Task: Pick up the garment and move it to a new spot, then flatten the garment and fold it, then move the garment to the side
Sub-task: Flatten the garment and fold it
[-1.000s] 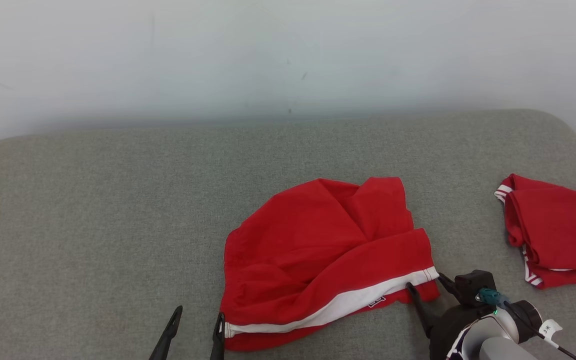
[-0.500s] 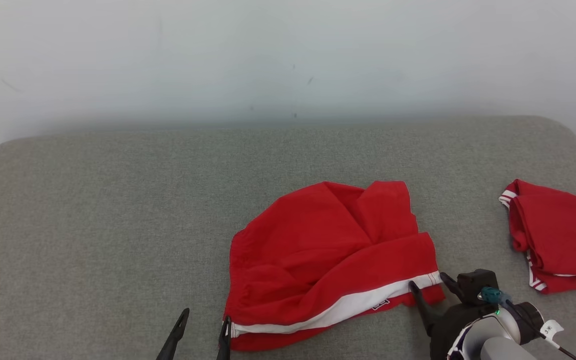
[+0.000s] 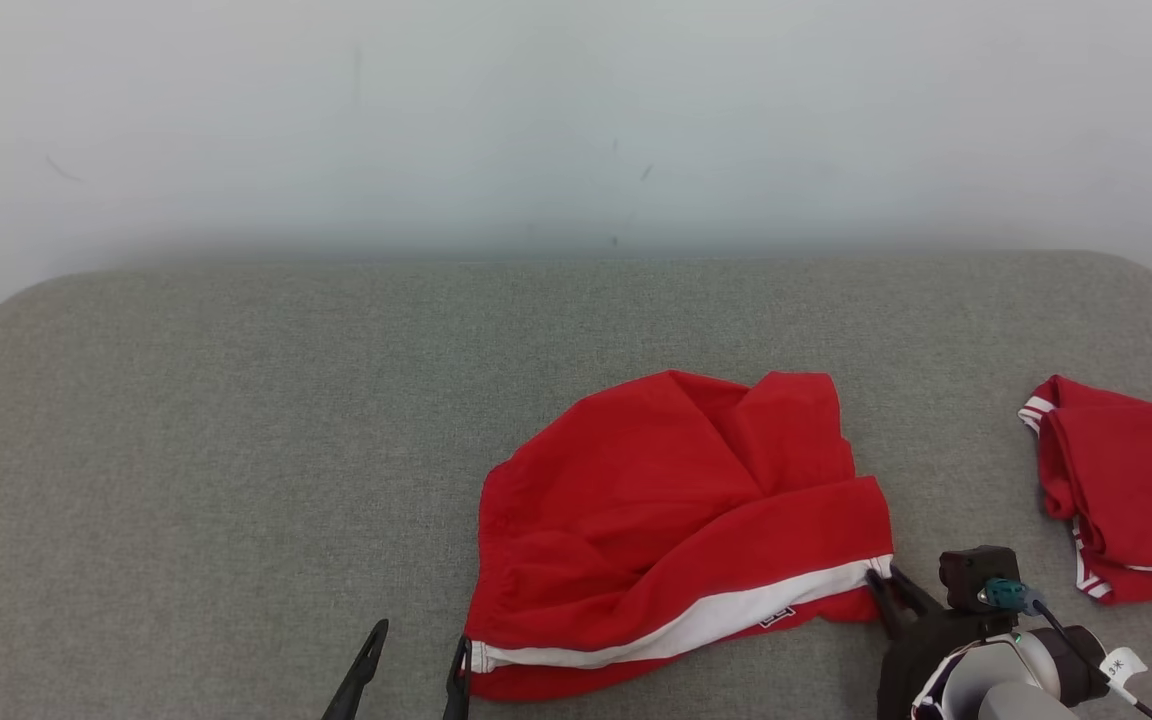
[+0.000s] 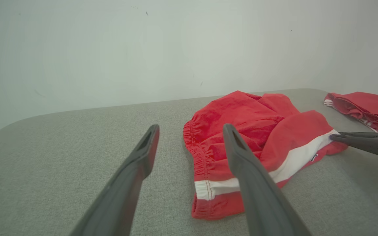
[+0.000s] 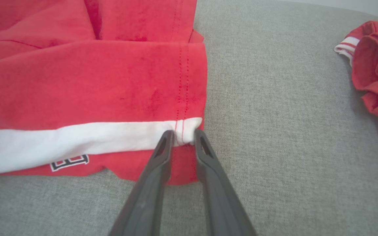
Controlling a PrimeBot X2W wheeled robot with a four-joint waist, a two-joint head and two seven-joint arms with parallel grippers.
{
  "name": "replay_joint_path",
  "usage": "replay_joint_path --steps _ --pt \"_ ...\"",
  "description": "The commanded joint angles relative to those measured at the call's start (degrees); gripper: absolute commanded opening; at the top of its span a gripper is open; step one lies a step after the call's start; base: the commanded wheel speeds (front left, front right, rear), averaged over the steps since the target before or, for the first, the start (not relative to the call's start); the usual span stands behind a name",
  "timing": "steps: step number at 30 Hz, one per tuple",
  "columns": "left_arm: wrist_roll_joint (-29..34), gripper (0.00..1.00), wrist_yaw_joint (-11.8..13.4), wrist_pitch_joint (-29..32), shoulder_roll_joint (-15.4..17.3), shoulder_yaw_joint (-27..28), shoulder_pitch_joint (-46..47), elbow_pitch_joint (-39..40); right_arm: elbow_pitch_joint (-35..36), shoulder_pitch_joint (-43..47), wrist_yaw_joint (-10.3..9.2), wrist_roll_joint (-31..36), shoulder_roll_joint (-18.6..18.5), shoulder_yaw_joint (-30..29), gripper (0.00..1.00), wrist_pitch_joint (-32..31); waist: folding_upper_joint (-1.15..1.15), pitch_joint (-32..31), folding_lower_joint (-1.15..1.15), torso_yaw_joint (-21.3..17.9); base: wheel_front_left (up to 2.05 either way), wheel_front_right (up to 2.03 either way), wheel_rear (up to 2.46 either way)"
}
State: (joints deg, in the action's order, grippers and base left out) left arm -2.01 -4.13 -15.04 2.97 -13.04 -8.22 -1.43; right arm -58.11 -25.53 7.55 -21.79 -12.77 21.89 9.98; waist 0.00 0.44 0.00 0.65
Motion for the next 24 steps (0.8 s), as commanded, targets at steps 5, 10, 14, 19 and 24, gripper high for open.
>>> replay_joint_path --steps 5,10,14,19,24 --pt "0.54 1.0 -0.03 -0.09 0.16 0.05 0.04 -0.03 -0.12 0.17 -0.12 0.34 -0.32 0.44 0.0 0.66 0.0 0.06 0.0 -0.05 0.0 0.0 0.0" --pt "0.34 1.0 0.14 -0.09 0.14 0.18 -0.34 -0.11 0.55 0.43 -0.12 0.82 -0.74 0.86 0.0 1.4 0.0 -0.23 0.0 -0.33 0.0 0.0 0.0" --pt "-0.39 1.0 0.02 -0.09 0.11 -0.2 -0.32 -0.88 1.71 1.09 -0.12 1.26 -1.72 0.17 0.0 2.06 0.0 -0.55 0.0 -0.71 0.0 0.0 0.0" --pt "-3.18 1.0 -1.46 0.12 0.29 -0.97 1.91 -7.24 3.3 2.13 -0.12 2.05 -3.19 -1.09 0.0 1.39 0.0 -0.81 0.0 -1.17 0.0 0.0 0.0" --pt "-5.63 1.0 -2.96 4.2 1.26 -4.42 6.2 -14.41 4.77 3.75 -0.12 2.24 -4.04 -1.56 0.0 0.17 0.0 -0.87 0.0 -1.51 0.0 0.0 0.0"
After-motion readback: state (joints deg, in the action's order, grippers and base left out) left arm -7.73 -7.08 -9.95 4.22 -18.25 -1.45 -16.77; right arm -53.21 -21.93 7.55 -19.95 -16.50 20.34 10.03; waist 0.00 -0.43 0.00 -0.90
